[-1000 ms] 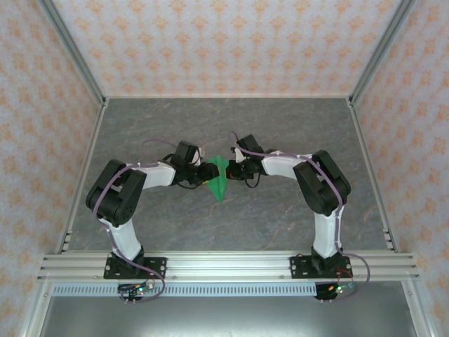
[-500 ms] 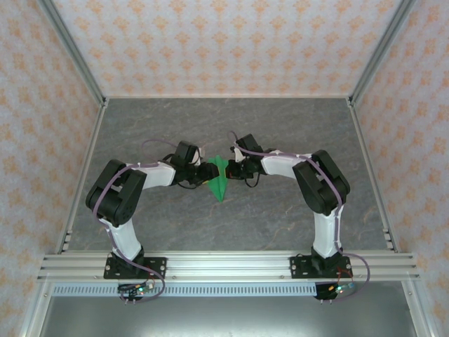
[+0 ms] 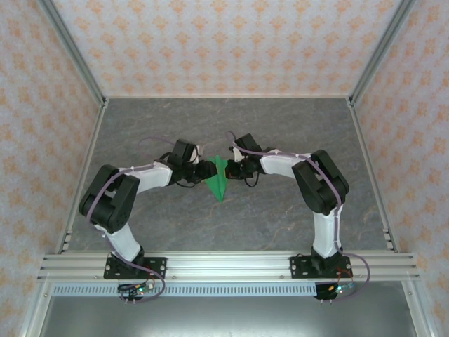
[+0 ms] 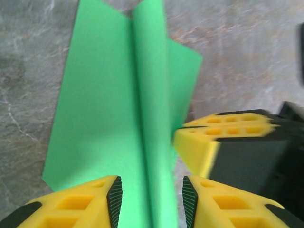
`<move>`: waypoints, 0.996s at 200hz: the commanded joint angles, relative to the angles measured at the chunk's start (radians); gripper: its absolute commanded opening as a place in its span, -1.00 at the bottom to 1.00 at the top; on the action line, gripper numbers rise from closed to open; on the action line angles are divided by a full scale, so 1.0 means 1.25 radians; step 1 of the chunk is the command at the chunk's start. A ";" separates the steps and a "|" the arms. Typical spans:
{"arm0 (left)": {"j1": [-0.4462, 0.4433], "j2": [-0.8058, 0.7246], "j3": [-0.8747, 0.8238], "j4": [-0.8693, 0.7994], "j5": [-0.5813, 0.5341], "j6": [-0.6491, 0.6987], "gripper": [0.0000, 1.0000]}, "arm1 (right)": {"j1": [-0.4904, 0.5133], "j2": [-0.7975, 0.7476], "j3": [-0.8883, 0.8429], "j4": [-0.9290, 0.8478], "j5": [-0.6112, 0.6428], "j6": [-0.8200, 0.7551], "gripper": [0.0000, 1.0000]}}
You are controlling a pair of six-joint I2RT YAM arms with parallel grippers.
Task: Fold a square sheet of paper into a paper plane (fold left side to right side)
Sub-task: Fourth fold the wing at the center of the table.
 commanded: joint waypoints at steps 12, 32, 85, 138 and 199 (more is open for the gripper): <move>0.004 -0.021 0.010 0.011 0.042 0.003 -0.33 | 0.009 0.039 0.002 -0.074 0.046 -0.023 -0.90; -0.007 0.012 0.030 0.037 0.077 -0.008 -0.39 | 0.010 0.040 0.004 -0.078 0.049 -0.025 -0.90; -0.019 0.108 0.106 0.031 0.082 -0.009 -0.45 | 0.014 0.040 0.006 -0.084 0.051 -0.030 -0.90; -0.020 0.157 0.135 0.017 0.044 -0.010 -0.46 | 0.014 0.040 0.009 -0.093 0.054 -0.035 -0.90; -0.020 0.179 0.096 0.019 0.016 -0.016 -0.54 | 0.014 0.044 0.014 -0.096 0.053 -0.037 -0.90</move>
